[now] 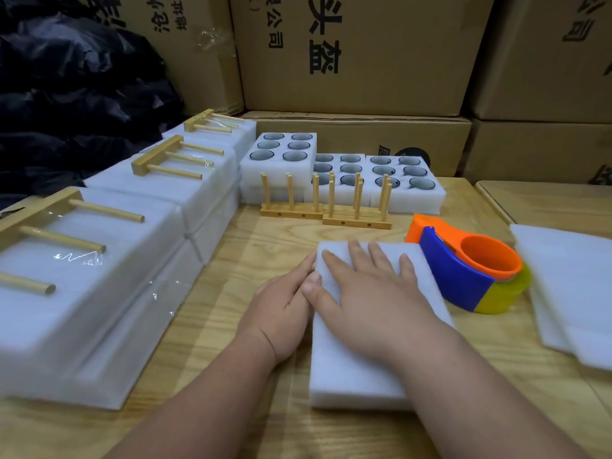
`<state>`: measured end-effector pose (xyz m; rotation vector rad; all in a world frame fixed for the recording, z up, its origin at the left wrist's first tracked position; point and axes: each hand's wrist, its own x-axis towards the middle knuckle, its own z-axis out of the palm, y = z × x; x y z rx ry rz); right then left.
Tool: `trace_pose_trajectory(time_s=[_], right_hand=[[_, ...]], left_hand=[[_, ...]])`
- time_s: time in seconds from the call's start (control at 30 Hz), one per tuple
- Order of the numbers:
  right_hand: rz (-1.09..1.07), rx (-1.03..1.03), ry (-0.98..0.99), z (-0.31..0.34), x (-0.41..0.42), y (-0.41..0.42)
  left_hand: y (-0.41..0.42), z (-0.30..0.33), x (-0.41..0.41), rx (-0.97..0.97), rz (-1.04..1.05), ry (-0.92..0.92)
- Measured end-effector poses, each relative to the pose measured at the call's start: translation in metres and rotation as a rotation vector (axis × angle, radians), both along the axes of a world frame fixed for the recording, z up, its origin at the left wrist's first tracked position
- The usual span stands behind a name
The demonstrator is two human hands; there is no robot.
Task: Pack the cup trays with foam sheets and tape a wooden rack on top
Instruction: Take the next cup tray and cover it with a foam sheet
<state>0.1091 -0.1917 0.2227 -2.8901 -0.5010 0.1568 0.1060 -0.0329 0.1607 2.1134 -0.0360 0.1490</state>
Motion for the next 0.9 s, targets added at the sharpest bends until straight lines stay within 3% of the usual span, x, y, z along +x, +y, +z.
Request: trace_pose_trajectory(time_s=[0.4, 0.9], right_hand=[[-0.003, 0.047, -0.026, -0.004, 0.0, -0.003], [-0.041, -0.14, 0.076, 0.009, -0.047, -0.056]], left_hand=[[-0.001, 0.008, -0.003, 0.096, -0.022, -0.017], [0.0, 0.008, -0.002, 0.097, -0.02, 0.023]])
